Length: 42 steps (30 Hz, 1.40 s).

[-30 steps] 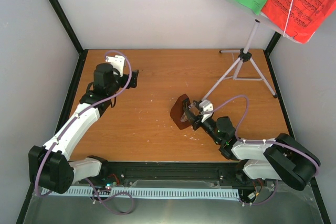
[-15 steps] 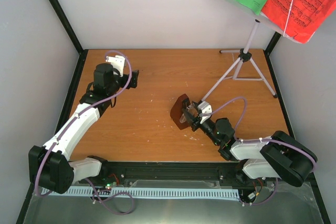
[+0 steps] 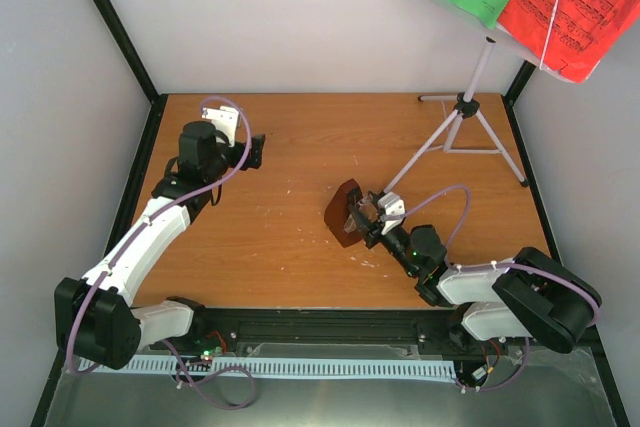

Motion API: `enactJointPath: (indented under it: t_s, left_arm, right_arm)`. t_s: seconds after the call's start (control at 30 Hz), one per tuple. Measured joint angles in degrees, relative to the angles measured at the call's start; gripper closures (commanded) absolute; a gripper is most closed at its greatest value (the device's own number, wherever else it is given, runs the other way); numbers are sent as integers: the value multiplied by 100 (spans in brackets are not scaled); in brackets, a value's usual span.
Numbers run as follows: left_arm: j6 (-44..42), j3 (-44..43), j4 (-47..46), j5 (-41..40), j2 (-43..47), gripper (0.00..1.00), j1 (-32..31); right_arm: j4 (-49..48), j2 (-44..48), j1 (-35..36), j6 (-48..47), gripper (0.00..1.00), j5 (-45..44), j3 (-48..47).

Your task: Pack up the instrument practice props

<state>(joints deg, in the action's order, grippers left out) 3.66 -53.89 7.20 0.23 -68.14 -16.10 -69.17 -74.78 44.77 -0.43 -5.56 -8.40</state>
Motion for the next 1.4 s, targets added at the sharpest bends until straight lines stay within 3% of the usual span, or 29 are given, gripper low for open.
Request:
enactJointPath:
  t_s: [0.83,1.4]
  left_arm:
    - [-13,28,0,22,0,1,2]
    - [-15,31,2,63,0,1,2]
  right_arm:
    - [297,-208,0,4,47,199,-334]
    - [918,-223,-7,-39,39,107,-592]
